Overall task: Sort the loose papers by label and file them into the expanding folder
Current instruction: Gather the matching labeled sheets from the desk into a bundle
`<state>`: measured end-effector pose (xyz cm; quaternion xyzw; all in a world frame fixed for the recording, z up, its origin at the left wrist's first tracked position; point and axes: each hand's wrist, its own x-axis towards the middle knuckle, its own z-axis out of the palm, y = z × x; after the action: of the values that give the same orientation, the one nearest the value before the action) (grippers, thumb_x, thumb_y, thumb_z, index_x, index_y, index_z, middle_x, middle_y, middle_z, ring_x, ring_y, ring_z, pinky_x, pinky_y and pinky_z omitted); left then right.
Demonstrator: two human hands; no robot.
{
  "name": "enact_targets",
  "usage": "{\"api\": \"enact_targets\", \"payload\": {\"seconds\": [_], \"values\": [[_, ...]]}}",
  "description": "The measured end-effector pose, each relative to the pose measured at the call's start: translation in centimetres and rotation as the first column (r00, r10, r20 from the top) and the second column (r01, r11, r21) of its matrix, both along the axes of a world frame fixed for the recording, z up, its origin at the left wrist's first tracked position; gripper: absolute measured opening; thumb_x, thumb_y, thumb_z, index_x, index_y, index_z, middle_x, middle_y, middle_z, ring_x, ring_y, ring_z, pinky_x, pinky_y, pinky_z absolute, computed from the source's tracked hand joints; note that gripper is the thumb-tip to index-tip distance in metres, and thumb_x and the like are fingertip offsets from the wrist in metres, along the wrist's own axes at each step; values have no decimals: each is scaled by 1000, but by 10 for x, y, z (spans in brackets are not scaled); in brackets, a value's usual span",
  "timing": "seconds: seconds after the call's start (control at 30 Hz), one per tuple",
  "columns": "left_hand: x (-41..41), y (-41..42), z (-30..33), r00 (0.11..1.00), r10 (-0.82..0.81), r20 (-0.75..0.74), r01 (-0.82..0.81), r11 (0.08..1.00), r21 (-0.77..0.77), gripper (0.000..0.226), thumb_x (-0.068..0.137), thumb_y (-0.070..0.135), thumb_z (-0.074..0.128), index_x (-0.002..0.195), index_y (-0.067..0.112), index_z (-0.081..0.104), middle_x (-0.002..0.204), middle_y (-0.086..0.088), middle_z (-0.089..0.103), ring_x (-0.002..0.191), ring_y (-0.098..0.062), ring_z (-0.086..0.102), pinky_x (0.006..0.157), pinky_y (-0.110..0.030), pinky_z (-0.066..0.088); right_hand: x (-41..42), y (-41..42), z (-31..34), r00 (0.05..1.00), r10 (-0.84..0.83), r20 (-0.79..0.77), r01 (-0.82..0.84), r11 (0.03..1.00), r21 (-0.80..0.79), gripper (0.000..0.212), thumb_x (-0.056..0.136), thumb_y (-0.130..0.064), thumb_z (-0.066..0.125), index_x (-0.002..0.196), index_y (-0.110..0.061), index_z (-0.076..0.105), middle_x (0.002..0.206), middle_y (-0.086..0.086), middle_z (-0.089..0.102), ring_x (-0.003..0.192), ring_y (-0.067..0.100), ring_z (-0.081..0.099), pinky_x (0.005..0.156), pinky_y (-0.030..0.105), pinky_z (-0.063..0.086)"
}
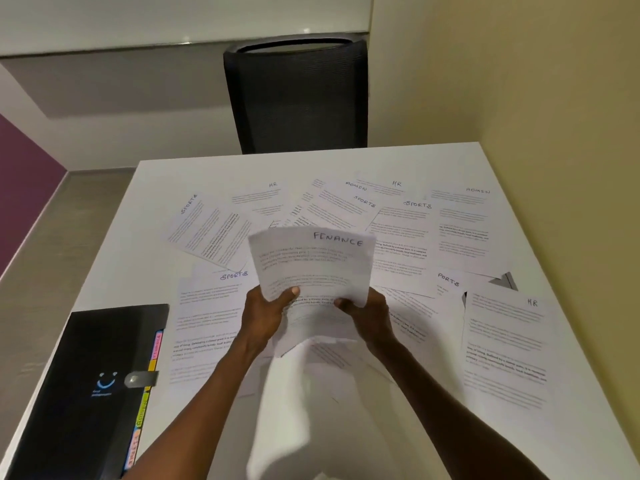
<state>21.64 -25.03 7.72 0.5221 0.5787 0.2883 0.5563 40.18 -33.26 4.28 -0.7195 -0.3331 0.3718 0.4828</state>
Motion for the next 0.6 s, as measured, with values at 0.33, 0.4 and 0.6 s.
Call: {"api": "enact_targets", "payload": {"seconds": [0.33, 0.4, 0.6], "values": [[-11, 63, -2, 989, 137, 59, -133, 989, -68, 9, 95, 21, 66, 95, 12, 63, 60, 4, 60, 52, -12, 51, 43, -18, 42, 25, 92, -1, 992, 49, 113, -28, 984, -176, 40, 99, -33, 49, 76, -2, 57, 77, 10, 65, 76, 27, 61, 67, 35, 46], [-25, 77, -4, 973, 212, 90, -203, 974, -97, 11, 95, 22, 67, 88, 15, 61, 57, 4, 55, 45, -8, 45, 41, -16, 37, 28, 113, -19, 959, 146, 241, -81, 962, -262, 31, 98, -32, 50, 94, -6, 67, 97, 9, 71, 96, 29, 65, 80, 36, 48], [-71, 118, -8, 934, 343, 100, -333, 937, -106, 11, 95, 20, 67, 98, 14, 59, 50, 14, 51, 38, 0, 43, 39, -14, 38, 20, 166, -58, 649, 504, 570, -176, 828, -532, 76, 87, -42, 64, 144, -2, 32, 157, 19, 22, 143, 34, 24, 113, 45, 30]]}}
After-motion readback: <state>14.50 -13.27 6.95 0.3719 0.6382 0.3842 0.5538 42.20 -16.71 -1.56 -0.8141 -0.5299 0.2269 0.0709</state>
